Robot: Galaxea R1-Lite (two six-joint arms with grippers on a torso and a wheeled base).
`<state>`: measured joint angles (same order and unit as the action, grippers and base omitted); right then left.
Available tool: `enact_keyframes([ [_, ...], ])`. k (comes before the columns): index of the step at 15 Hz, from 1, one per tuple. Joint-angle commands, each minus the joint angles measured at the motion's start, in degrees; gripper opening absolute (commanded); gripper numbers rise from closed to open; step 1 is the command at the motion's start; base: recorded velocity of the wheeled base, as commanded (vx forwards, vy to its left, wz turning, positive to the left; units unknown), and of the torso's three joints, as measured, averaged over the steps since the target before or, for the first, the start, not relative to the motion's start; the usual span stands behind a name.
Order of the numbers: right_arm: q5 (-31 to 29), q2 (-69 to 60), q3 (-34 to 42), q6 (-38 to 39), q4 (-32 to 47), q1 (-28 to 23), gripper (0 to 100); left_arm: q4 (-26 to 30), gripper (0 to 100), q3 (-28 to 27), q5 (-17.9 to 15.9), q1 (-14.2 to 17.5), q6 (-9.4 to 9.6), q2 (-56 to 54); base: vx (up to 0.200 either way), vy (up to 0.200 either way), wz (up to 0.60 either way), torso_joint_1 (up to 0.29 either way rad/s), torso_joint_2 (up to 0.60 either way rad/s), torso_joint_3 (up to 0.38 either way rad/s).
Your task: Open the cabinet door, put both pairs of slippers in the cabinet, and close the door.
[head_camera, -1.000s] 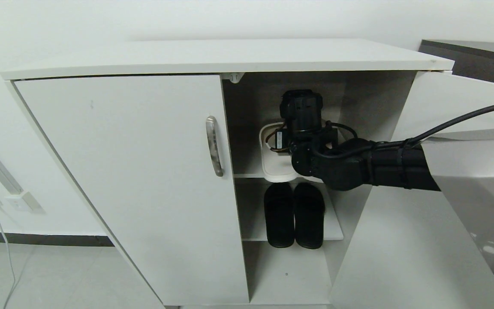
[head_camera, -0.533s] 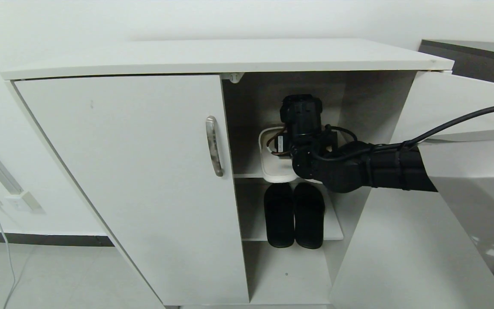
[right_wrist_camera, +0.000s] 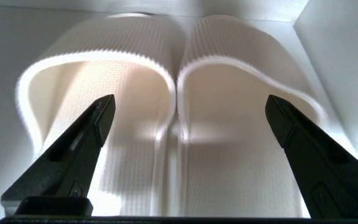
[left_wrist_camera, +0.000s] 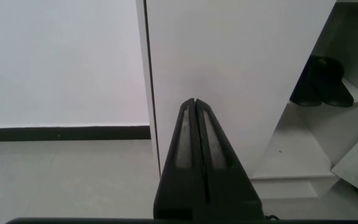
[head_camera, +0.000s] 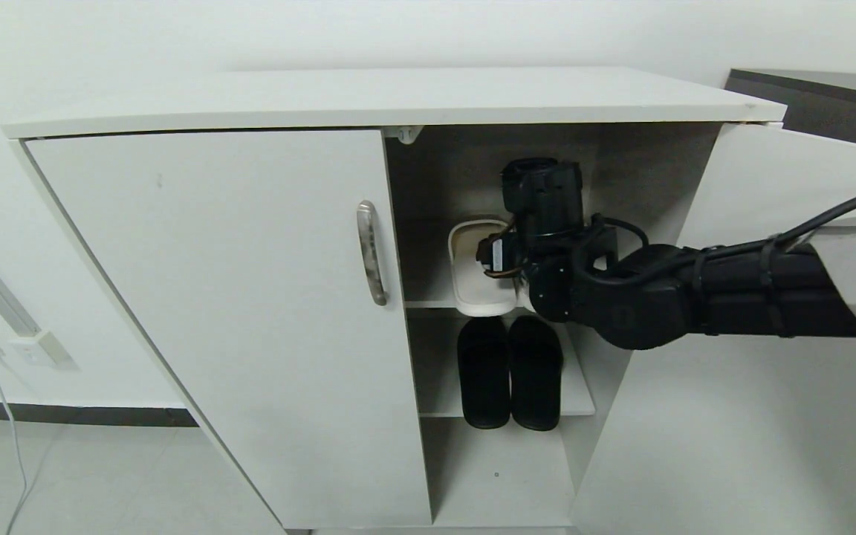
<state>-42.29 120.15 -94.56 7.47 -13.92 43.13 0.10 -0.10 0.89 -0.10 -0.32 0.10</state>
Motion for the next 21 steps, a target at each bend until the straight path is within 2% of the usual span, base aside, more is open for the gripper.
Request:
enact_keyframes([
  [1, -0.07, -7.39, 7.99, 0.09, -2.07, 1.96, 100, -0.01, 0, 0.01, -0.01, 0.01, -0.03, -0.01, 0.0, 0.0, 0.0, 0.0, 0.0, 0.0],
  [4, 0.37, -17.05, 23.72, -0.35, -9.37, 5.03, 100, -0.01, 0, 0.01, -0.01, 0.01, -0.21, -0.01, 0.0, 0.0, 0.0, 0.0, 0.0, 0.0],
  [5, 0.63, -18.9, 26.54, -0.35, -10.6, 5.65, 100, -0.01, 0, 0.01, -0.01, 0.01, -0.21, -0.01, 0.0, 0.0, 0.0, 0.0, 0.0, 0.0],
  [7, 3.62, -25.76, 35.68, -0.18, -12.09, 8.29, 100, -0.01, 0, 0.01, -0.01, 0.01, -0.21, -0.01, 0.0, 0.0, 0.0, 0.0, 0.0, 0.0],
  [10, 6.08, -29.8, 40.25, 0.26, -12.45, 9.52, 100, -0.01, 0, 0.01, -0.1, 0.01, -0.12, -0.01, 0.0, 0.0, 0.0, 0.0, 0.0, 0.0],
  [13, 6.52, -29.62, 42.53, 0.09, -16.93, 10.66, 100, -0.01, 0, 0.01, -0.1, -0.08, -0.12, -0.01, 0.0, 0.0, 0.0, 0.0, 0.0, 0.0],
  [14, 6.52, -29.36, 42.62, 0.0, -17.46, 10.83, 0, -0.01, 0, 0.01, -0.1, 0.01, -0.21, -0.01, 0.0, 0.0, 0.0, 0.0, 0.0, 0.0],
  [21, 6.52, -27.43, 43.06, 0.09, -17.54, 11.27, 0, -0.01, 0, 0.01, -0.19, 0.01, -0.03, -0.01, 0.0, 0.0, 0.0, 0.0, 0.0, 0.0],
])
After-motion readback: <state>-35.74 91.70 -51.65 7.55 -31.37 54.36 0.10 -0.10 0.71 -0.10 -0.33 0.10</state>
